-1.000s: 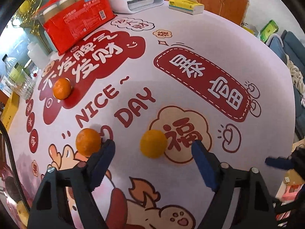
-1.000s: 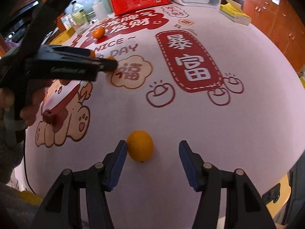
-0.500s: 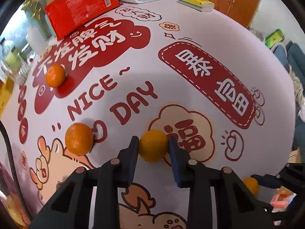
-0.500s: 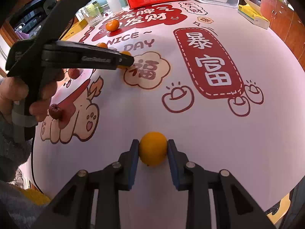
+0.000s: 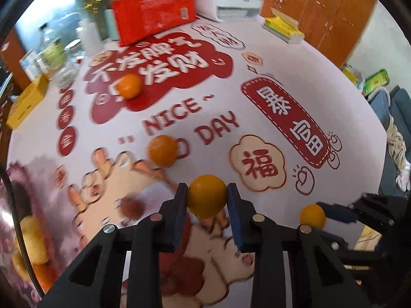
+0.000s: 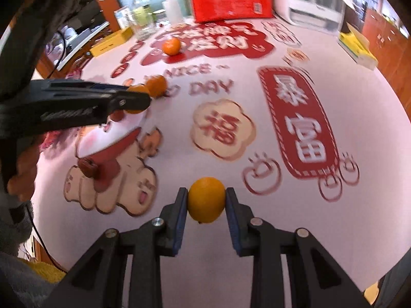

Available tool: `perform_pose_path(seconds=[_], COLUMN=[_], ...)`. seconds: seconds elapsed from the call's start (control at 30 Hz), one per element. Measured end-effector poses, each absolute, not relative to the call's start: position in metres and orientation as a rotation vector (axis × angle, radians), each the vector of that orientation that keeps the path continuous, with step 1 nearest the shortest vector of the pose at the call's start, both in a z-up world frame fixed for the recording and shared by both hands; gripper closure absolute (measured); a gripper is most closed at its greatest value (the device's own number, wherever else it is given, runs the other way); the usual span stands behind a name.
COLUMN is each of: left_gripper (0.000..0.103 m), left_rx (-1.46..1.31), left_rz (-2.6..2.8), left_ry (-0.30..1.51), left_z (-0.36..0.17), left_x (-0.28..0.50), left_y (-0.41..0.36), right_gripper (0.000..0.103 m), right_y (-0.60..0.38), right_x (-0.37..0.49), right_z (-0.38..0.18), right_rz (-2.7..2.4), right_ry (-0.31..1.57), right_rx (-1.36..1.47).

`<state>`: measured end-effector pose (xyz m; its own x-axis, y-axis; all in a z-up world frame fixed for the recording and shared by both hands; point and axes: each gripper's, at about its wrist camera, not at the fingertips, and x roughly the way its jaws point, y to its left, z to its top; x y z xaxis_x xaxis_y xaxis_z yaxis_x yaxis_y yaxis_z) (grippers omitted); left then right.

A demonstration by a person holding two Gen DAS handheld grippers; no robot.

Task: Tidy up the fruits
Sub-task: 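Carry both held oranges over the pink bowl, then lower the oranges into the bowl and open both grippers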

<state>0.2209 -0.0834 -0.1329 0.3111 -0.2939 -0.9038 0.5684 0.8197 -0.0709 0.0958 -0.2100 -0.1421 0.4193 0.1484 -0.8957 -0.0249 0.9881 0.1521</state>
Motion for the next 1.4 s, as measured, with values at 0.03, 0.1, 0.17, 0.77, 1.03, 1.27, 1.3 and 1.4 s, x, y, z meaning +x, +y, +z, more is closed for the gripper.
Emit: perform_pose_path(seconds=[0.03, 0.1, 0.17, 0.77, 1.03, 1.27, 1.3, 1.4], left_gripper=[0.074, 0.074, 0.074, 0.074, 0.074, 0.074, 0.074, 0.074], left_rx=[0.27, 0.244, 0.222, 0.079, 0.047, 0.026, 0.027, 0.034], left_rz=[-0.564, -0.54, -0.503, -0.075, 0.022, 0.026, 0.022, 0.006], left_ry=[1.11, 1.096, 1.078, 0.939, 0.99, 1.086, 1.096, 1.127], left_z=[-0.125, -0.112, -0.098, -0.028, -0.06, -0.108, -0.113, -0.129], left_x=[0.219, 0.217, 0.215, 0.225, 0.264, 0.289, 0.291, 0.294], left_y=[-0.072, -0.05, -0.026, 0.222, 0.288, 0.309, 0.309, 0.304], right_gripper=[0.074, 0.074, 0.074, 0.074, 0.074, 0.074, 0.074, 0.073], right_y=[-0.203, -0.189, -0.171, 0.006, 0.06, 0.101, 0.105, 0.115], right_x=[0.099, 0.106, 0.115, 0.2, 0.247, 0.275, 0.277, 0.28], right_z=[-0.138, -0.129, -0.117, -0.025, -0.036, -0.072, -0.078, -0.088], right_rz=[0.121, 0.149, 0.184, 0.461, 0.48, 0.494, 0.497, 0.502], right_ry=[1.126, 1.111, 1.09, 0.894, 0.941, 1.034, 1.048, 1.069], right_rx=[0.111, 0.092, 0.071, -0.067, -0.048, -0.072, -0.074, -0.084])
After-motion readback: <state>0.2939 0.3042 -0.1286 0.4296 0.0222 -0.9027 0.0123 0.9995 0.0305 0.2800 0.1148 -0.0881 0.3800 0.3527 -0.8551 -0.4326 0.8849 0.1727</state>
